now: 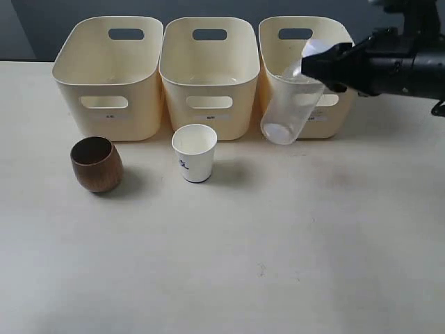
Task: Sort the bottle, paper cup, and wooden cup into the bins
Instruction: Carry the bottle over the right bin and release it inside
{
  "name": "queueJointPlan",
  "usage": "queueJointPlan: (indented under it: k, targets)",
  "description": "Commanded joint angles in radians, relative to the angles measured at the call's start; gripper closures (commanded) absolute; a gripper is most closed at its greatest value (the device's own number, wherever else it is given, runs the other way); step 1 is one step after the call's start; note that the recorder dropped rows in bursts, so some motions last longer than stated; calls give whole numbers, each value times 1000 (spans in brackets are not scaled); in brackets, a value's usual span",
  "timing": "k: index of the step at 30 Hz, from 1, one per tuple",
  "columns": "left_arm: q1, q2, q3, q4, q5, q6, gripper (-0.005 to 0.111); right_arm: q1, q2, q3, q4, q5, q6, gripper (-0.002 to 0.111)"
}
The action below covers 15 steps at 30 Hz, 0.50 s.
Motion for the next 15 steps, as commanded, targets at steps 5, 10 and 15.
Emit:
queueJointPlan:
  k: [5,10,15]
  targets:
    - [-3,-5,1,-1,-1,-2,107,-1,-38,-128,4,-173,11,71]
    - [-3,-5,1,-1,-1,-2,107,-1,-1,-221,4,-297,16,71]
    - [-3,-5,1,-1,-1,-2,107,-1,134,-318,4,-320,16,71]
